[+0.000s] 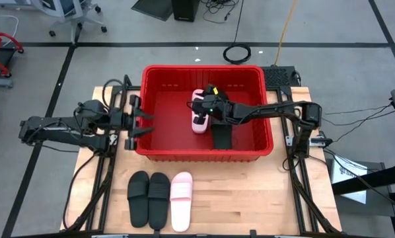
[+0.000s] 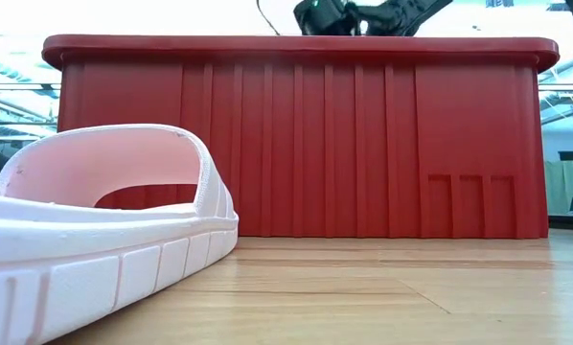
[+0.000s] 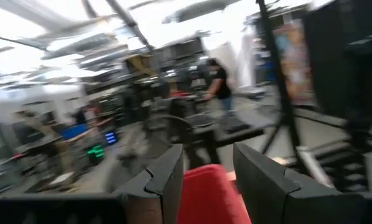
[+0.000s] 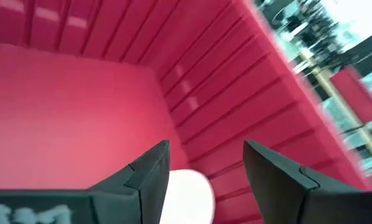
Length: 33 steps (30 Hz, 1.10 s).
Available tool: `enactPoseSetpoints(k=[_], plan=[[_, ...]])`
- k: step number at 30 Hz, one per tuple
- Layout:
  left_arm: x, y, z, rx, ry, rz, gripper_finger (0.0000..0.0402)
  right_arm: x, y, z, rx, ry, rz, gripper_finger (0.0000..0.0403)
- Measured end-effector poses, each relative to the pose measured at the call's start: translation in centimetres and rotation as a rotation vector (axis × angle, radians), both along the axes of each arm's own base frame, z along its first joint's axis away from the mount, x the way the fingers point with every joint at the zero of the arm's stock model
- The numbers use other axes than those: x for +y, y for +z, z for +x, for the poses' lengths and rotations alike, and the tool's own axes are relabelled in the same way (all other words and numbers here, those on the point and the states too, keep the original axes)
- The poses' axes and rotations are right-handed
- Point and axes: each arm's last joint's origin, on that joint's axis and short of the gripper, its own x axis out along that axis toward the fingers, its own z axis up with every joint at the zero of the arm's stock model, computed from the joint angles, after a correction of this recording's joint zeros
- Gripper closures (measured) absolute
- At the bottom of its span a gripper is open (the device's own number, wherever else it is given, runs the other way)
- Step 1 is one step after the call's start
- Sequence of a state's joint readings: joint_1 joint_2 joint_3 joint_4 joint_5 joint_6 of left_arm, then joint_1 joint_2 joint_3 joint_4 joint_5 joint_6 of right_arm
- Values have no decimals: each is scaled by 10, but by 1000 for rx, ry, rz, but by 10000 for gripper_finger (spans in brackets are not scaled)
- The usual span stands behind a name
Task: Pick and place slides into bin
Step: Put the left pink slide into the red bin
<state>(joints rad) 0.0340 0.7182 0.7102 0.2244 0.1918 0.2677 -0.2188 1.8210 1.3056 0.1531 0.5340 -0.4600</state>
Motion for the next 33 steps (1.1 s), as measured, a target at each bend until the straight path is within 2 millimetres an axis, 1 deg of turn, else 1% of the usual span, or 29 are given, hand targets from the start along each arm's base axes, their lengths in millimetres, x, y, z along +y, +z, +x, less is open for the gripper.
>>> enactPoseSetpoints(k=[4, 8, 10, 13, 17, 23, 28, 33], plan=[[-9, -3, 5, 21, -67, 3, 254, 13, 22, -6, -52, 13, -20, 211], [-20, -8, 15, 46, -125, 4, 254, 29, 42, -12, -128, 35, 5, 215], [-26, -8, 20, 29, -147, 9, 254, 39, 49, -14, -168, 47, 33, 216], [-35, -9, 24, 8, -178, 19, 254, 54, 53, -16, -193, 67, 80, 216], [-47, -11, 29, 12, -209, 18, 254, 77, 53, -18, -170, 117, 109, 218], [-68, -17, 33, 31, -215, 23, 254, 118, 52, -19, -166, 207, 155, 219], [-92, -22, 33, 47, -247, 32, 254, 151, 52, -21, -169, 291, 170, 220], [-116, -24, 29, 10, -223, 72, 254, 177, 58, -23, -241, 365, 183, 226]])
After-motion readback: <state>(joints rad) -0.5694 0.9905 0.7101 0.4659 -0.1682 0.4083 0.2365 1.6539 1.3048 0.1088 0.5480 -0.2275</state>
